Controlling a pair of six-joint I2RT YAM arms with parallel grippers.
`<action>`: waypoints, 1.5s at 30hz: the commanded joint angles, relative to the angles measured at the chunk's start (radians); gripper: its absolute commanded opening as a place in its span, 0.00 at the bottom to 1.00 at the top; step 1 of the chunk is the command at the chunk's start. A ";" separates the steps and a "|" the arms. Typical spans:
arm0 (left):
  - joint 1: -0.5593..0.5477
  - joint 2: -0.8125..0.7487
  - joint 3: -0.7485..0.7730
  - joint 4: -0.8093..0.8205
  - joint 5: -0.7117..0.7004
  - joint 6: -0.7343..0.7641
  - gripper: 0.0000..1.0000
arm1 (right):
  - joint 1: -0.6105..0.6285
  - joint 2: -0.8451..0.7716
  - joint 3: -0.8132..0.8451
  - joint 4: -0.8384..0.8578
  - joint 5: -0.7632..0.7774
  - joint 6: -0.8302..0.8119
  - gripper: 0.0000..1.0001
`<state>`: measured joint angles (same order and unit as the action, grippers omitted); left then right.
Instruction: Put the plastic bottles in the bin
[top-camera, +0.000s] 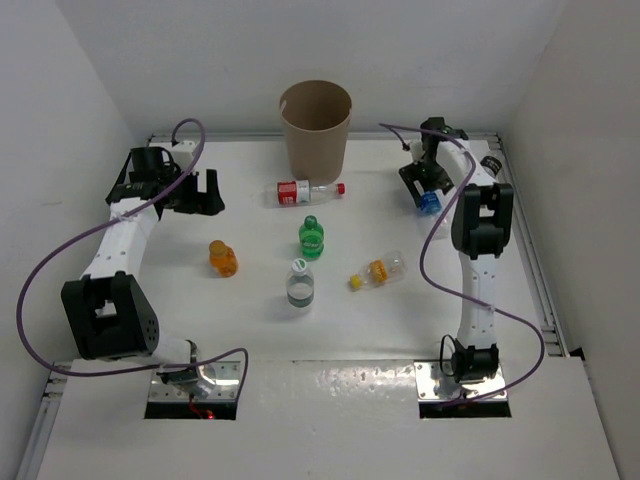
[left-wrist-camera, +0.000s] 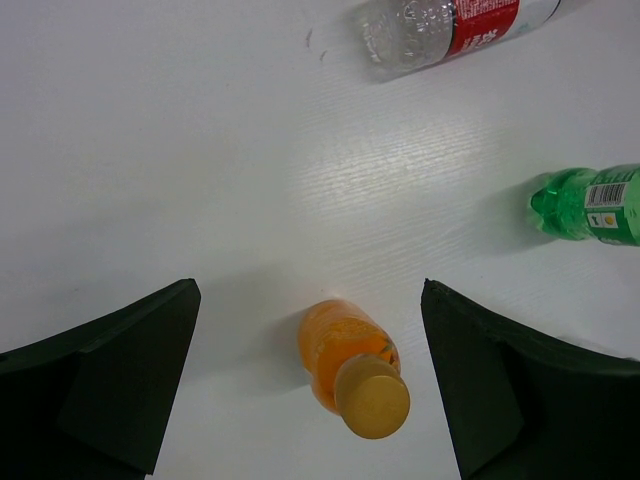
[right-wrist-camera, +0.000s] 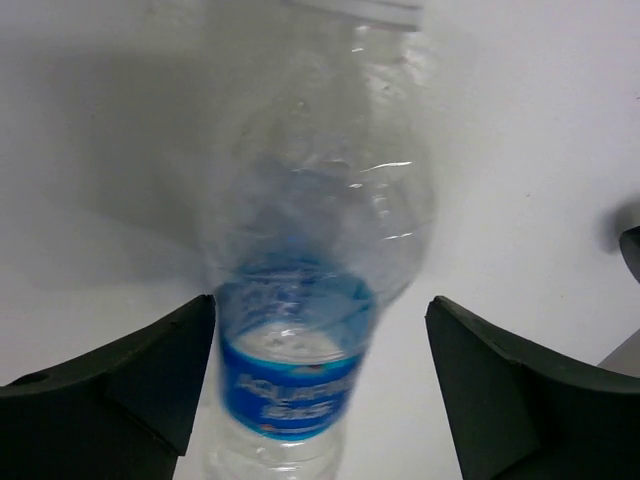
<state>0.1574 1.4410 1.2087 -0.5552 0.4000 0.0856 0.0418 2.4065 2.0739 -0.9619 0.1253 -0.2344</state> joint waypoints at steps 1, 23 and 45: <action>0.011 0.008 0.028 0.001 0.013 0.005 1.00 | -0.016 0.028 0.009 0.067 0.030 0.012 0.84; 0.021 -0.326 -0.204 0.343 0.209 -0.032 1.00 | 0.030 -0.497 -0.137 0.869 -0.532 0.584 0.05; 0.021 -0.376 -0.275 0.384 0.286 -0.098 1.00 | 0.290 -0.073 0.026 1.724 -0.345 0.538 0.00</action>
<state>0.1665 1.1118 0.9508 -0.2008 0.6575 -0.0242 0.3378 2.3508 2.0865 0.6174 -0.2459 0.3813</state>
